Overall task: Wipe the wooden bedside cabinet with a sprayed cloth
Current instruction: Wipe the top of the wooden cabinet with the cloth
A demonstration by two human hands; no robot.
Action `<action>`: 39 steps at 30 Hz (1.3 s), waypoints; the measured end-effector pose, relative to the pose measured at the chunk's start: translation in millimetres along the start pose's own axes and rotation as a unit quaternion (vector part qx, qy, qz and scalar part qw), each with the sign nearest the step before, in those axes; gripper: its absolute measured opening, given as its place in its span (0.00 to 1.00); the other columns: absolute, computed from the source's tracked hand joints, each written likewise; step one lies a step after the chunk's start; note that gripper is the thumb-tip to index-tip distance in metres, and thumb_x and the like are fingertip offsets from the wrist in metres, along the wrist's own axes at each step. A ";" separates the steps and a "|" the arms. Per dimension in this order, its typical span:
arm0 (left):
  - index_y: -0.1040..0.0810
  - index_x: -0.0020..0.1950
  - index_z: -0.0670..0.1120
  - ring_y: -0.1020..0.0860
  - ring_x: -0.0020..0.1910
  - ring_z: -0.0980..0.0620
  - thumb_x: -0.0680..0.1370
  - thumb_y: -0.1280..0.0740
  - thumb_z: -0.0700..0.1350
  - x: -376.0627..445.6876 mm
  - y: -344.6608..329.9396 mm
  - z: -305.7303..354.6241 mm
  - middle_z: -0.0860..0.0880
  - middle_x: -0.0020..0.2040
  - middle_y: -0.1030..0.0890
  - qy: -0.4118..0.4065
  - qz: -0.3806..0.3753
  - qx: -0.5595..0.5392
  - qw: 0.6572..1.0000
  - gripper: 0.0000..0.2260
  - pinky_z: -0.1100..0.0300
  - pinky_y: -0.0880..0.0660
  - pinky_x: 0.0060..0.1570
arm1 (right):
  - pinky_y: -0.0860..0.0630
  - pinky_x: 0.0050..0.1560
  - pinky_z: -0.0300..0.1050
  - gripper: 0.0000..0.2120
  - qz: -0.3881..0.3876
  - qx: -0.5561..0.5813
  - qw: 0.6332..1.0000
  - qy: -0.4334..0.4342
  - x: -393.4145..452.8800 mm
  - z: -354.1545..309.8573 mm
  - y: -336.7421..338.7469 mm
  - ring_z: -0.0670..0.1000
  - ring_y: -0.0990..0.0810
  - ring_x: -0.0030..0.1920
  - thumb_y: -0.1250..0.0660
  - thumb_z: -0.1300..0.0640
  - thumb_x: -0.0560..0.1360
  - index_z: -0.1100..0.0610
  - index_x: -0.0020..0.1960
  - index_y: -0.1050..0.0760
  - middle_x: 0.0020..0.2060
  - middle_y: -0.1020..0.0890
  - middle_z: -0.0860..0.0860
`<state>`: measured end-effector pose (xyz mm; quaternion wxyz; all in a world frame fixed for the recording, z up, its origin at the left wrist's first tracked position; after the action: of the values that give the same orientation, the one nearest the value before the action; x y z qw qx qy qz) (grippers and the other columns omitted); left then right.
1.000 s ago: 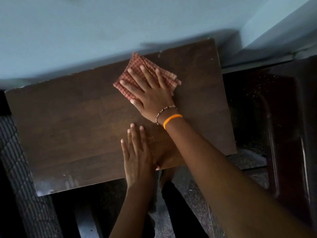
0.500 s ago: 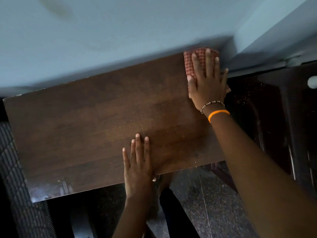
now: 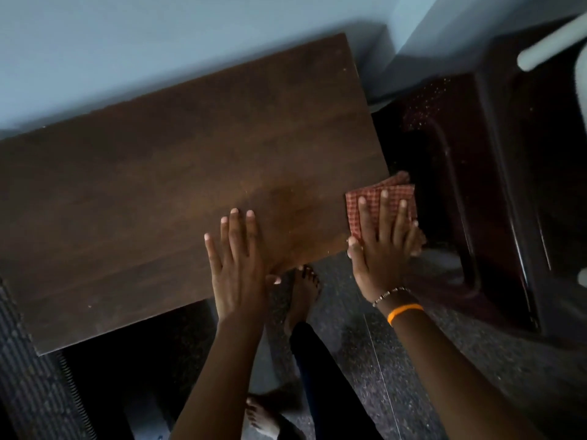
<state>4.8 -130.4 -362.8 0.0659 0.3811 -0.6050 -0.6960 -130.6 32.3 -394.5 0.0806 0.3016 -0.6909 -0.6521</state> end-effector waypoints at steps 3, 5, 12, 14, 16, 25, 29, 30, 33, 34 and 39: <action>0.49 0.75 0.39 0.47 0.74 0.38 0.61 0.23 0.56 -29.4 -16.3 -11.8 0.37 0.75 0.46 0.024 0.021 -0.025 0.999 0.53 0.42 0.55 0.69 | 0.57 0.71 0.62 0.30 -0.003 -0.018 0.999 0.033 -7.9 -24.9 -5.1 0.63 0.53 0.75 0.52 0.47 0.75 0.50 0.76 0.51 0.76 0.48 0.56; 0.48 0.75 0.38 0.46 0.74 0.38 0.61 0.23 0.55 -54.8 -29.6 -23.7 0.36 0.75 0.46 0.040 0.016 -0.033 0.999 0.53 0.41 0.53 0.70 | 0.56 0.71 0.62 0.29 -0.014 -0.014 0.996 0.082 -21.5 -53.5 -12.3 0.62 0.53 0.75 0.53 0.47 0.75 0.50 0.76 0.51 0.76 0.48 0.56; 0.43 0.73 0.35 0.40 0.72 0.37 0.58 0.20 0.47 -147.9 -72.2 -111.8 0.35 0.72 0.39 0.101 0.052 -0.069 0.991 0.50 0.39 0.48 0.68 | 0.54 0.70 0.56 0.32 -0.015 -0.020 0.985 0.172 -76.8 -176.9 -39.6 0.61 0.45 0.75 0.51 0.50 0.70 0.49 0.75 0.44 0.75 0.42 0.54; 0.44 0.73 0.35 0.42 0.73 0.38 0.61 0.21 0.45 -170.4 -84.8 -137.4 0.35 0.72 0.39 0.122 0.062 -0.094 0.986 0.48 0.38 0.49 0.69 | 0.54 0.71 0.57 0.32 -0.024 -0.013 0.981 0.190 -90.1 -207.3 -48.3 0.61 0.47 0.75 0.53 0.50 0.70 0.49 0.75 0.45 0.76 0.43 0.53; 0.46 0.74 0.35 0.44 0.73 0.38 0.64 0.23 0.44 -193.5 -104.4 -156.8 0.36 0.73 0.39 0.134 0.054 -0.125 0.982 0.46 0.38 0.50 0.69 | 0.52 0.72 0.60 0.33 -0.021 -0.016 0.976 0.214 -107.1 -239.0 -59.6 0.61 0.47 0.75 0.53 0.51 0.69 0.49 0.75 0.45 0.75 0.43 0.53; 0.53 0.75 0.39 0.47 0.75 0.42 0.69 0.27 0.42 -219.1 -184.5 -209.3 0.39 0.75 0.42 0.189 0.081 -0.275 0.939 0.45 0.44 0.52 0.71 | 0.45 0.67 0.55 0.36 0.139 -0.062 0.904 0.399 -147.4 -352.4 -104.9 0.57 0.40 0.74 0.38 0.66 0.69 0.45 0.73 0.43 0.74 0.37 0.47; 0.55 0.76 0.40 0.48 0.75 0.45 0.74 0.33 0.41 -192.0 -207.0 -248.2 0.40 0.75 0.43 0.213 0.138 -0.341 0.905 0.39 0.50 0.55 0.72 | 0.44 0.64 0.51 0.31 0.258 -0.086 0.845 0.460 -157.8 -394.4 -124.2 0.53 0.33 0.71 0.49 0.68 0.74 0.43 0.72 0.38 0.71 0.32 0.45; 0.54 0.76 0.40 0.47 0.75 0.46 0.75 0.34 0.41 -186.3 -212.4 -256.9 0.41 0.75 0.43 0.212 0.148 -0.337 0.905 0.37 0.50 0.55 0.72 | 0.44 0.64 0.51 0.31 0.269 -0.098 0.834 0.473 -160.7 -401.9 -130.1 0.53 0.32 0.70 0.56 0.69 0.76 0.43 0.72 0.38 0.71 0.32 0.45; 0.53 0.76 0.40 0.45 0.74 0.46 0.75 0.35 0.39 -174.7 -226.5 -276.9 0.42 0.75 0.43 0.218 0.159 -0.355 0.895 0.36 0.50 0.53 0.73 | 0.51 0.69 0.52 0.34 0.307 -0.178 0.785 0.508 -162.9 -414.5 -145.6 0.50 0.34 0.71 0.69 0.68 0.77 0.44 0.73 0.41 0.71 0.34 0.43; 0.54 0.76 0.40 0.44 0.74 0.46 0.75 0.36 0.38 -173.0 -232.5 -281.4 0.42 0.75 0.42 0.222 0.165 -0.371 0.887 0.36 0.49 0.51 0.74 | 0.55 0.70 0.53 0.33 0.327 -0.208 0.761 0.520 -162.3 -413.0 -150.6 0.48 0.35 0.72 0.68 0.68 0.78 0.45 0.74 0.43 0.72 0.35 0.42; 0.57 0.75 0.39 0.41 0.73 0.47 0.72 0.38 0.30 -155.8 -243.9 -300.2 0.43 0.74 0.40 0.186 0.234 -0.421 0.856 0.38 0.54 0.45 0.72 | 0.70 0.72 0.50 0.28 0.365 -0.288 0.705 0.535 -137.1 -352.0 -162.5 0.49 0.47 0.73 0.48 0.61 0.78 0.46 0.75 0.50 0.73 0.41 0.40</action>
<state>387.3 -218.8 -503.5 0.4922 0.2860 -0.3022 -0.7646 208.1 -190.9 -462.1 0.7515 0.2865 -0.3659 -0.4683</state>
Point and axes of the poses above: each hand's wrist, its own x-axis towards the middle knuckle, its own y-axis out of the back of the hand, z = x × y, the point moved 6 cm from there along x, towards the middle knuckle
